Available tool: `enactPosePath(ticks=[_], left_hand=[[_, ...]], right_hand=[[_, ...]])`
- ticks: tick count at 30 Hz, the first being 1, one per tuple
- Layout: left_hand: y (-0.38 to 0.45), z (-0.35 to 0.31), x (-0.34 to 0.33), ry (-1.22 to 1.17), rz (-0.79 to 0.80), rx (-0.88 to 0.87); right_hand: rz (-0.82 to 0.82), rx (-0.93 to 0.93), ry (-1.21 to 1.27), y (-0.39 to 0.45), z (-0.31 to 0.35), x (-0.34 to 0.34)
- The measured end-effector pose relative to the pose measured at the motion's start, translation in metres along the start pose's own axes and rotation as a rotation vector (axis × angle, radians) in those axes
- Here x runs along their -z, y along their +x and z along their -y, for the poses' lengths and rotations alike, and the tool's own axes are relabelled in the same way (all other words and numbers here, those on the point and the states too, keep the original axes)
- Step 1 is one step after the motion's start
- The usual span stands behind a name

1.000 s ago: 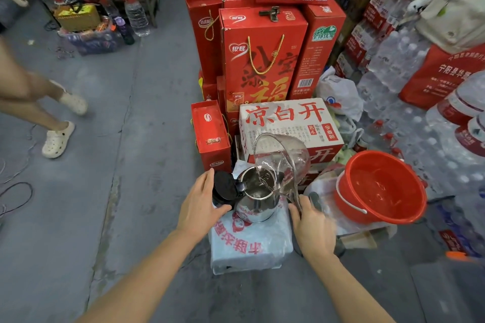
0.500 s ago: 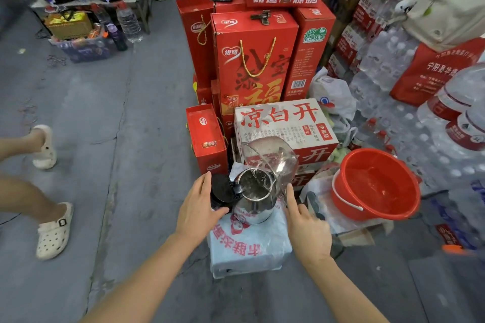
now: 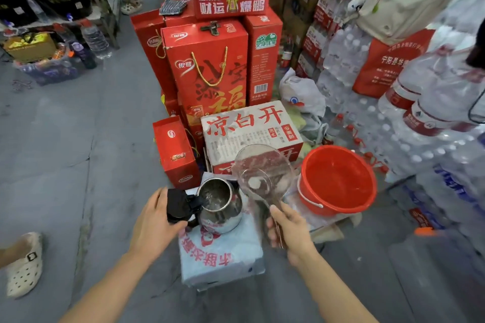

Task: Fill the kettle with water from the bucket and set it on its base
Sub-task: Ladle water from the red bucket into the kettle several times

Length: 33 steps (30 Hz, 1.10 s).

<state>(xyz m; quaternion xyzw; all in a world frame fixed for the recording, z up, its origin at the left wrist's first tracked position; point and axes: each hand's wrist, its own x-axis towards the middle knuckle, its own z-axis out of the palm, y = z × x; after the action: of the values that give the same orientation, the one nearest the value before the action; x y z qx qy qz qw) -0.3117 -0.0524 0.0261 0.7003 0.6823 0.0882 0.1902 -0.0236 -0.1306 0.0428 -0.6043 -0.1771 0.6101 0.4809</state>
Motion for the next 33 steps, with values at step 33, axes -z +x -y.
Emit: enactPosePath(ticks=[33], left_hand=[[0.061,-0.292,-0.230,0.094,0.250,-0.333]], right_hand=[[-0.195,-0.136,-0.581,0.138,0.050,0.237]])
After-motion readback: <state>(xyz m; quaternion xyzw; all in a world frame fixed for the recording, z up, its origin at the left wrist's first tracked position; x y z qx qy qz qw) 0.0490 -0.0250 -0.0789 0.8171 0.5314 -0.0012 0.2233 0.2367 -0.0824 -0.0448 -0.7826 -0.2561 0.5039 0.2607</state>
